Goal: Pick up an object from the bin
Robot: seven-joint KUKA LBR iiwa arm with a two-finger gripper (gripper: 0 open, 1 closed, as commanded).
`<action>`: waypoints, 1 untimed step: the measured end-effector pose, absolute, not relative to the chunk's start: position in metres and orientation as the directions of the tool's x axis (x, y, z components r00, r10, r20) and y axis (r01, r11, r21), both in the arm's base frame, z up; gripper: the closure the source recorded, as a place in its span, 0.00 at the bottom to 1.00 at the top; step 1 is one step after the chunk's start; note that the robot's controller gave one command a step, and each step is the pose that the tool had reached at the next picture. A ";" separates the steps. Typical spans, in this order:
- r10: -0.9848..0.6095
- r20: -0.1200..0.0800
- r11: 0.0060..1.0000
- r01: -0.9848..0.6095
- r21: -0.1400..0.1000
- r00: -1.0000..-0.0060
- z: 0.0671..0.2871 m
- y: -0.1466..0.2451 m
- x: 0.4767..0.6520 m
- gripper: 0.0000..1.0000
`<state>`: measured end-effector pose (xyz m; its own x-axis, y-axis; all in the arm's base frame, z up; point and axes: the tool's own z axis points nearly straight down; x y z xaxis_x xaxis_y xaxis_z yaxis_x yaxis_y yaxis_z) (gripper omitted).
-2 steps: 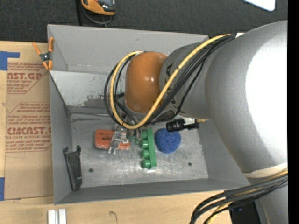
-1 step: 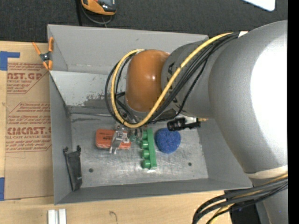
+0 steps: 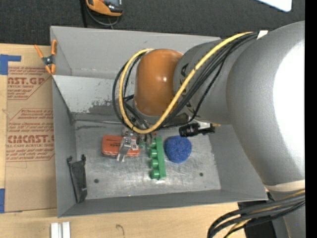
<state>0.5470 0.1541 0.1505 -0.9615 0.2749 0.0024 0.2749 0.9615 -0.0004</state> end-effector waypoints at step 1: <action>0.275 -0.001 0.961 0.275 0.002 -0.961 0.160 0.154 0.548 1.00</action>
Offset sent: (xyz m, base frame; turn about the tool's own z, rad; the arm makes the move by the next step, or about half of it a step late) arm 0.0000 0.0000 0.0415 0.0000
